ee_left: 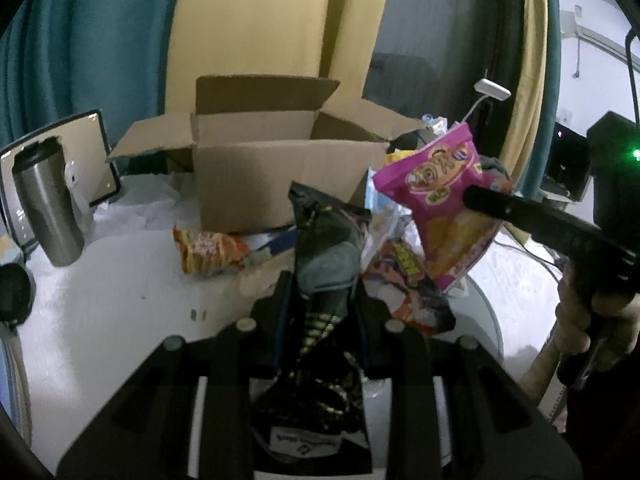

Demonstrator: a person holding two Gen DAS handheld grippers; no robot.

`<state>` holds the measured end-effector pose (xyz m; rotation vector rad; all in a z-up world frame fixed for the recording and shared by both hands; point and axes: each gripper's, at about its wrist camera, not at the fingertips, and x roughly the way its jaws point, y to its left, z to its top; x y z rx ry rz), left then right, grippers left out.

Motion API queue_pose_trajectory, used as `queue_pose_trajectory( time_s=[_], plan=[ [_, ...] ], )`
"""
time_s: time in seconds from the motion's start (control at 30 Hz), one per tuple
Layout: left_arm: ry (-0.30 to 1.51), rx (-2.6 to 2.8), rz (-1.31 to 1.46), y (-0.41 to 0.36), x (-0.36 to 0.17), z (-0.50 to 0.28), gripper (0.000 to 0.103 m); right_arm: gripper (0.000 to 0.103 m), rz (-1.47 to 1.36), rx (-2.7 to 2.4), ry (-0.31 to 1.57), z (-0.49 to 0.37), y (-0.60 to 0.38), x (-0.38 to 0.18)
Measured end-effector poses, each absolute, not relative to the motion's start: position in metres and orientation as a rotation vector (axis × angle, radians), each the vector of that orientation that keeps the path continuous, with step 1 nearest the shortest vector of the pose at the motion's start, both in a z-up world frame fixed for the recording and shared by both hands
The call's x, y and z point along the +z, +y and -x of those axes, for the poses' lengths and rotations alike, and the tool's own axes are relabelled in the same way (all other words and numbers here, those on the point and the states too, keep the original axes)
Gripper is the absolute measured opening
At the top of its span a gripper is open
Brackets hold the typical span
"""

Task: Organize snacks
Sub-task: 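Lower the foil packet and pink bag into the box and release both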

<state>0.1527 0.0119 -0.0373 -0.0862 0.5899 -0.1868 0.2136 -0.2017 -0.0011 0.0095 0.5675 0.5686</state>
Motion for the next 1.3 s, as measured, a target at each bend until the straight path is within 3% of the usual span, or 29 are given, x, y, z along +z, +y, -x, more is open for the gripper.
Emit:
queue_pose_trajectory(
  time_s=[0.77,1.3],
  plan=[
    [0.523,-0.185,0.059,0.015,0.010,-0.238,0.028,0.028,-0.054,0.553,0.539,-0.288,-0.217,0.028],
    [0.493,-0.138,0.072,0.069,0.022,-0.323,0.028,0.028,-0.014,0.574,0.512,-0.352,-0.186,0.044]
  ],
)
